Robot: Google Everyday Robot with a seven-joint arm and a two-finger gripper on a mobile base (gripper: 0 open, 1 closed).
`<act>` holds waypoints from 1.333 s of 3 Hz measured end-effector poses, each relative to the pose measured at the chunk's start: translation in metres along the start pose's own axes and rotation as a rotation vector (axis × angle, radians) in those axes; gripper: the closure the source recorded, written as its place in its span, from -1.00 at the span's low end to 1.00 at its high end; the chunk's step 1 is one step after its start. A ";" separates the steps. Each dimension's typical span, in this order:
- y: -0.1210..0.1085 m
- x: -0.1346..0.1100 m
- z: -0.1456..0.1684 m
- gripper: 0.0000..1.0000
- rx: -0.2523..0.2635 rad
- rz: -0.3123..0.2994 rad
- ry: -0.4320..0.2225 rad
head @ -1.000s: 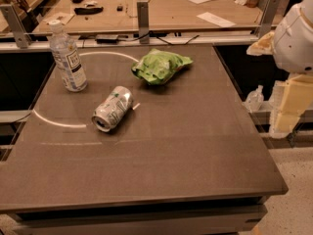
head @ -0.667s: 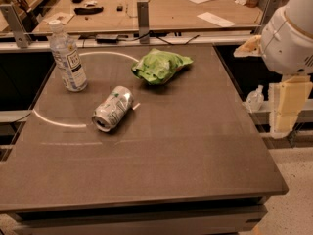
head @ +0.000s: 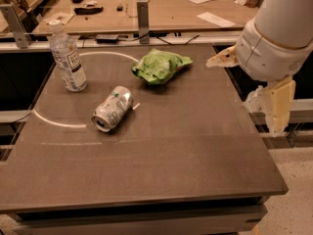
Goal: Place 7up can upright
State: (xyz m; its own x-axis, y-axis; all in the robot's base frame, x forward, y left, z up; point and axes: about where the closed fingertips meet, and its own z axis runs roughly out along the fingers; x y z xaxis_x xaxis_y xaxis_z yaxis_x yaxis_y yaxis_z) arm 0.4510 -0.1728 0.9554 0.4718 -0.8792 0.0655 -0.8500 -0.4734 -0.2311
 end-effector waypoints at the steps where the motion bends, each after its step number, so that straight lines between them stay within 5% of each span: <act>1: -0.007 -0.008 0.006 -1.00 0.024 -0.151 0.040; 4: -0.023 -0.015 0.003 -1.00 0.077 -0.281 -0.046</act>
Offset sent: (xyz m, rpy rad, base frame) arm 0.0187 0.0340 0.0074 0.0764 -0.0593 0.2991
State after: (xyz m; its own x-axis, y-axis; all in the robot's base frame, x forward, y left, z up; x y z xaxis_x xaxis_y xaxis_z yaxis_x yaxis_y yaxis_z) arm 0.4641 -0.1489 0.9568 0.6975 -0.7105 0.0938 -0.6655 -0.6907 -0.2828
